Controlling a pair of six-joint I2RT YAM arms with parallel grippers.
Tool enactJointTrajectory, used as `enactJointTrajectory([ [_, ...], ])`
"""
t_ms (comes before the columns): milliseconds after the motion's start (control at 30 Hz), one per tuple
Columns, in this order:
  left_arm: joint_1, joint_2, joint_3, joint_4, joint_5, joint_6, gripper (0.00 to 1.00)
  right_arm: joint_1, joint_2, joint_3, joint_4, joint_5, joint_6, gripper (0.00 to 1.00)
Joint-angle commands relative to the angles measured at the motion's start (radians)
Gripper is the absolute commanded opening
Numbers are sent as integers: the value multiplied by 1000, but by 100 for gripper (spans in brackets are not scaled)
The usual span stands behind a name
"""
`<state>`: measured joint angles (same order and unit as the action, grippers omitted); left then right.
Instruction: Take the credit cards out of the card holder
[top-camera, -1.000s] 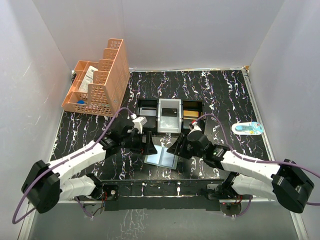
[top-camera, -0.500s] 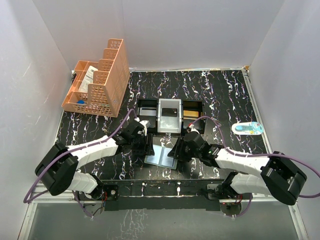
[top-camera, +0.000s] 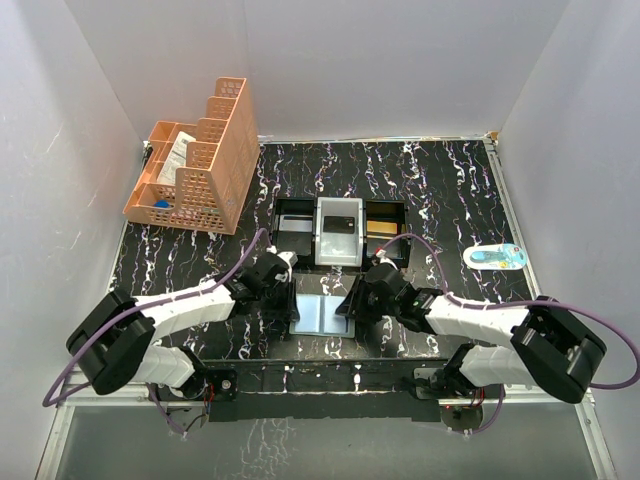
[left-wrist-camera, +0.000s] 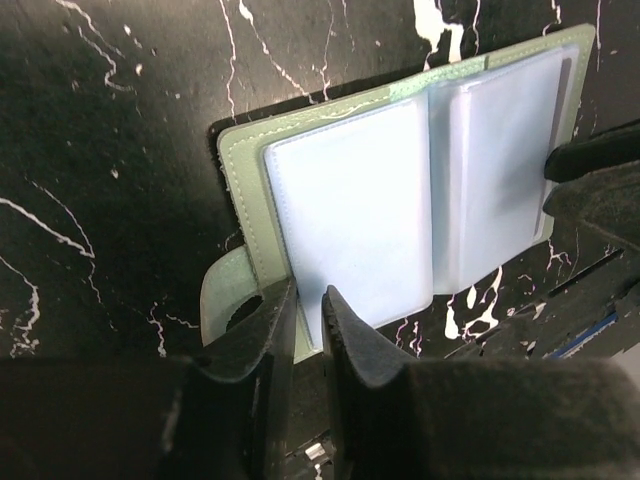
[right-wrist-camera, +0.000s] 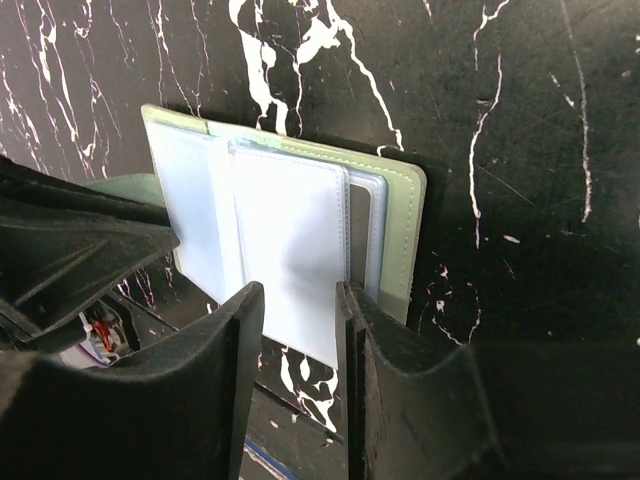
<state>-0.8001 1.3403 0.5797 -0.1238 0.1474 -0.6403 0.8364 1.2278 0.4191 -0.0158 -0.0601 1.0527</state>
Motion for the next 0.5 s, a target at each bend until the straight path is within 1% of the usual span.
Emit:
enactJointTrajectory([
  [0,-25,-47,-33,7,-13,-49,15,0,21,30,-29,22,-11,34],
  [100,-40,-56,-41,7,-13,-60,14,0,29,31,-7,-12,-15,34],
  [333,-52,-62,-42,6,-23,-71,14,-1,66,32,127,-186,-41,33],
  [467,-59,-69,-38,0,-36,-74,13,0,65,29,167,-216,-33,33],
])
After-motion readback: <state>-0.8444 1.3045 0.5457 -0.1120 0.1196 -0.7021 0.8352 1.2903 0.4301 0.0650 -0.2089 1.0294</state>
